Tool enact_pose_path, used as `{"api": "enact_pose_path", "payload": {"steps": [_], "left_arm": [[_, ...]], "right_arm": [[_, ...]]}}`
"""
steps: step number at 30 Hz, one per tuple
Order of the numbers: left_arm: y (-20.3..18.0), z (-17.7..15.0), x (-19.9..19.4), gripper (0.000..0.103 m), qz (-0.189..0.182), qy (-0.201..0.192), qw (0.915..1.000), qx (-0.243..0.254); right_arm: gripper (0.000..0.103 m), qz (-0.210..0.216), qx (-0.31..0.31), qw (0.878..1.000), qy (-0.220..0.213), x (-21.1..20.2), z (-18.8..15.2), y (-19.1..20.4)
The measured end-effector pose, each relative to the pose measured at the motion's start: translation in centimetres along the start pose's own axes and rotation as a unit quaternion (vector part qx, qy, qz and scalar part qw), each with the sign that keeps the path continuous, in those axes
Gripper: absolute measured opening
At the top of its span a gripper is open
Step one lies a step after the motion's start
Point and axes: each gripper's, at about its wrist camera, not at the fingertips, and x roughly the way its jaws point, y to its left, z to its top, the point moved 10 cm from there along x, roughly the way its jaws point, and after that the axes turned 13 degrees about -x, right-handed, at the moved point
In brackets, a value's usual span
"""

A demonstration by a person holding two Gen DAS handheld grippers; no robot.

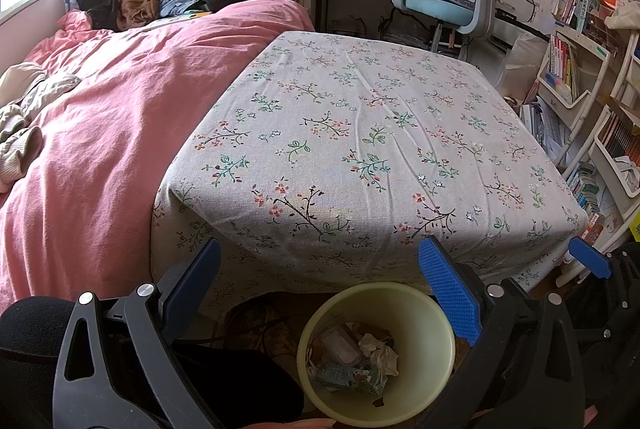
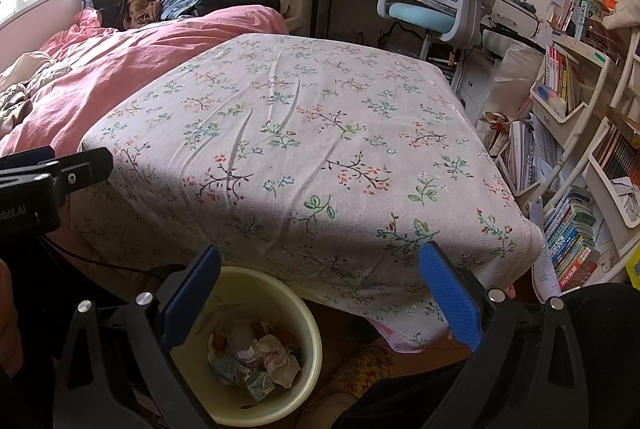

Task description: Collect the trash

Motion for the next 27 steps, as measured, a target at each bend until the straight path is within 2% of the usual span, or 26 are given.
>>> {"api": "enact_pose_path", "payload": {"steps": [27], "left_arm": [[-0.65, -0.23, -0.12, 0.096, -0.006, 0.003, 1.0, 0.005]], "right_arm": [[0.095, 0.003, -0.009, 1.0, 0.003, 0.19, 0.11, 0.37]]}}
